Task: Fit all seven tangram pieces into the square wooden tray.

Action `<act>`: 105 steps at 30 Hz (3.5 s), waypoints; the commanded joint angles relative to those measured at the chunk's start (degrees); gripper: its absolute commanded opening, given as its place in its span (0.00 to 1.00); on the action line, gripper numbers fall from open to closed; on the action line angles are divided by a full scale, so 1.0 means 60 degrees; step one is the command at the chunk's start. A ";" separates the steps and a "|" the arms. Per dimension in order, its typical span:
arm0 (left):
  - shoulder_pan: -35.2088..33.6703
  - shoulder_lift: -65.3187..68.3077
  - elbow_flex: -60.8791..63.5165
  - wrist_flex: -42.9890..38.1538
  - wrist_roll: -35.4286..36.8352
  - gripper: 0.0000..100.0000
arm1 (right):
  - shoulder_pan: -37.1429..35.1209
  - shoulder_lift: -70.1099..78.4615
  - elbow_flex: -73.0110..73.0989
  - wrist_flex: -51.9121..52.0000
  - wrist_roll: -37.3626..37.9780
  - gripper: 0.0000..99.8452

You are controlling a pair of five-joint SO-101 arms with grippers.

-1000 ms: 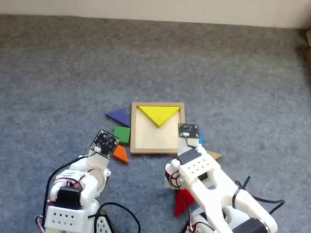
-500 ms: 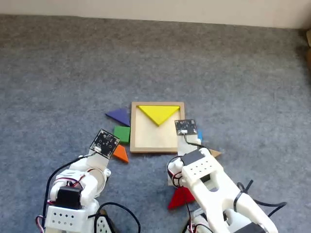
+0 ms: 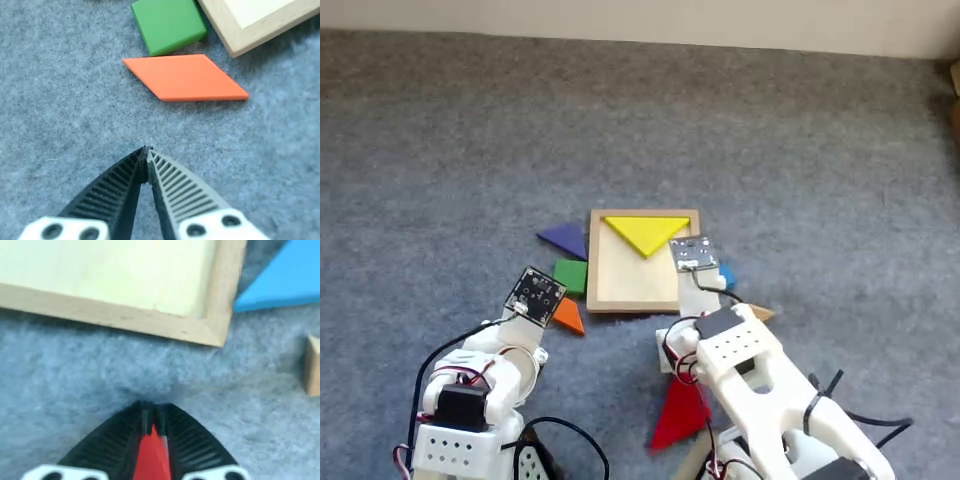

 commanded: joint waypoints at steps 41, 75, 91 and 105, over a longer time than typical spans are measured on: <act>-0.0051 -0.0256 0.0183 0.0029 -0.0059 0.00 | -0.1311 0.0007 -0.2249 0.5473 0.1260 0.00; -0.0051 -0.0256 0.0183 0.0029 -0.0059 0.00 | 0.1810 0.0769 -0.4212 0.1824 0.0381 0.00; -0.0051 -0.0256 0.0183 0.0029 -0.0059 0.00 | 0.4901 -0.3099 -0.2161 0.2190 0.1773 0.00; -0.0051 -0.0256 0.0183 0.0029 -0.0059 0.00 | 0.8183 -0.4623 0.0168 0.2161 0.1802 0.00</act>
